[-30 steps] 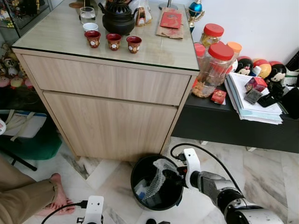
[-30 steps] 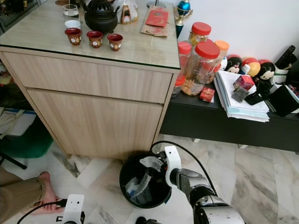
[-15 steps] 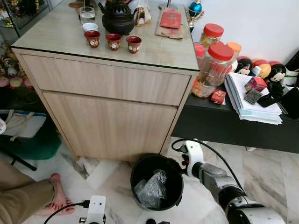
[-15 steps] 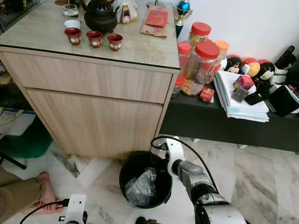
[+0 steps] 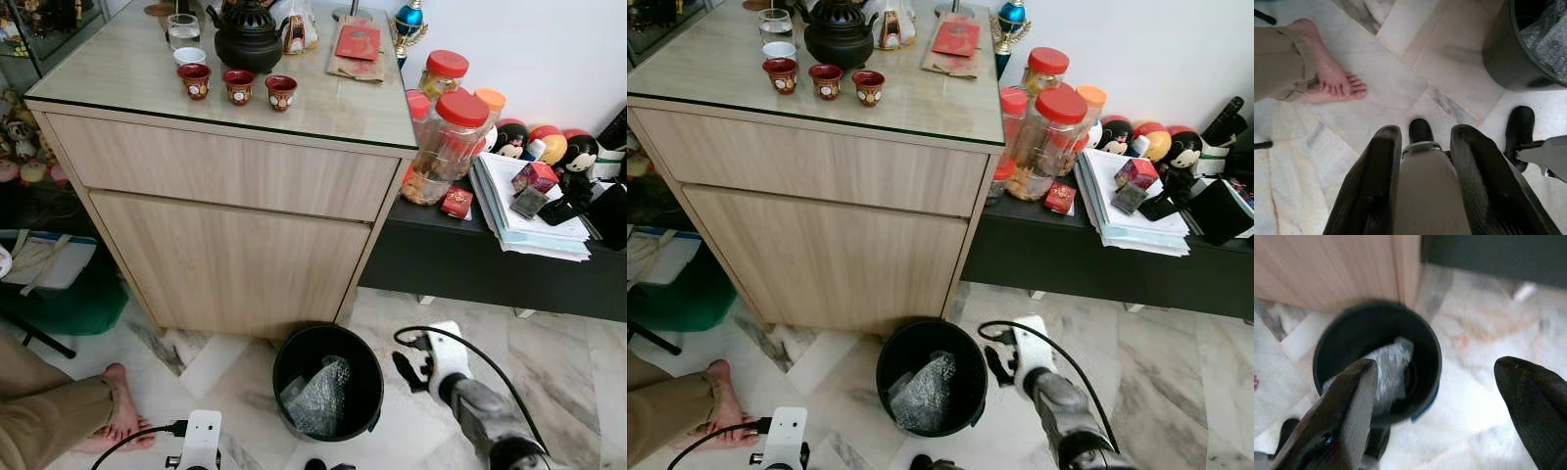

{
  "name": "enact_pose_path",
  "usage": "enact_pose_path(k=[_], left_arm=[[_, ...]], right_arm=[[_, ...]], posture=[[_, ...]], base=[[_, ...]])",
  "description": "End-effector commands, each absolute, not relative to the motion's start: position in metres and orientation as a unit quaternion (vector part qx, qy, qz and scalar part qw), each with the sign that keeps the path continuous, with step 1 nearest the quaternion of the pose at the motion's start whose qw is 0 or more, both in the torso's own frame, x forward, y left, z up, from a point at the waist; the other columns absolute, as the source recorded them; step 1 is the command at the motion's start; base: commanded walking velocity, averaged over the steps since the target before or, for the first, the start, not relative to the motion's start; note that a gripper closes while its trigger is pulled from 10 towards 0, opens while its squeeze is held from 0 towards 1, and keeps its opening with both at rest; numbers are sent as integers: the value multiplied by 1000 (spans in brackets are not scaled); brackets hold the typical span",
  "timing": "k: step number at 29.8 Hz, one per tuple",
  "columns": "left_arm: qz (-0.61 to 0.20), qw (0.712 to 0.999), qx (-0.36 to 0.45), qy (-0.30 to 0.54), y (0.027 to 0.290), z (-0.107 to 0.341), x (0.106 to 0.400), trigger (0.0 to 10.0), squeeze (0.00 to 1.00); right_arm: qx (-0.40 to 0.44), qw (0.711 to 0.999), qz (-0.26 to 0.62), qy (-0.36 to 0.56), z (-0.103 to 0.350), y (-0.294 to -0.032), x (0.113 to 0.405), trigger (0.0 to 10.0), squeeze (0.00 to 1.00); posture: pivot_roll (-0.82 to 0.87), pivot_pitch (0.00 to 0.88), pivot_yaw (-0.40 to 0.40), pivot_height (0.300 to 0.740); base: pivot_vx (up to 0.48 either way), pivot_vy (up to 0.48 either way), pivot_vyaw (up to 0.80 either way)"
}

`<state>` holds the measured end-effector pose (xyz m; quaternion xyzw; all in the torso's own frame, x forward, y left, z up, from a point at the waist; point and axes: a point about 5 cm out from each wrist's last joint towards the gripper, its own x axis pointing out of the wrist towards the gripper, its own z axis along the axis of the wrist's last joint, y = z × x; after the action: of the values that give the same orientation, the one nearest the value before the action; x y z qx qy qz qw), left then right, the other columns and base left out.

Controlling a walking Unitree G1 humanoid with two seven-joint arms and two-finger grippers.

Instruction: Picking trash to rubbish bin

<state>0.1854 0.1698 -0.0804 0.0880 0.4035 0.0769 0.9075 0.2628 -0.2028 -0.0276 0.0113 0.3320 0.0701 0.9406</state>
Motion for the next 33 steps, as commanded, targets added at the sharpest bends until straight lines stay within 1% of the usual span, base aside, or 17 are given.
enact_pose_path(k=[1,3,4,6,8,12,14,22,27,30,33], left_arm=[[81,895,98,428,169,-89,167,10000,0],[82,895,101,427,170,-89,168,10000,0],[89,895,107,423,173,-88,168,10000,0],[96,898,111,416,176,-87,170,10000,0],[101,902,114,404,178,-84,174,10000,0],[99,905,116,397,178,-82,178,10000,0],[103,911,115,382,176,-78,186,10000,0],[88,914,122,377,171,-77,187,10000,0],[80,917,136,367,171,-76,187,10000,0],[65,915,150,370,170,-78,185,10000,0],[48,922,159,350,165,-74,190,10000,0]], right_arm=[[38,941,33,335,-32,-214,255,10000,0],[45,942,26,333,-32,-215,254,10000,0],[64,944,10,322,-29,-217,257,10000,0],[72,948,10,311,-26,-216,262,10000,0],[62,952,24,300,-21,-211,268,10000,0],[48,951,24,303,-22,-208,269,10000,0],[22,943,13,332,-33,-211,255,10000,0],[39,922,-10,385,-57,-216,220,10000,0],[61,920,-27,385,-61,-214,213,10000,0],[52,919,-25,391,-63,-212,212,10000,0],[50,915,-29,400,-65,-211,209,10000,0]], posture=[[92,155,-192,740],[92,155,-192,740],[93,158,-184,740],[87,154,-181,740],[81,152,-178,740],[90,145,-176,740],[95,135,-176,740],[98,127,-166,740],[101,125,-159,740],[100,117,-151,740],[102,118,-149,740]], base=[[0,0,0],[0,0,0],[0,0,0],[0,0,0],[0,0,0],[0,0,0],[0,0,0],[0,0,0],[0,0,0],[0,0,0],[0,0,0]])
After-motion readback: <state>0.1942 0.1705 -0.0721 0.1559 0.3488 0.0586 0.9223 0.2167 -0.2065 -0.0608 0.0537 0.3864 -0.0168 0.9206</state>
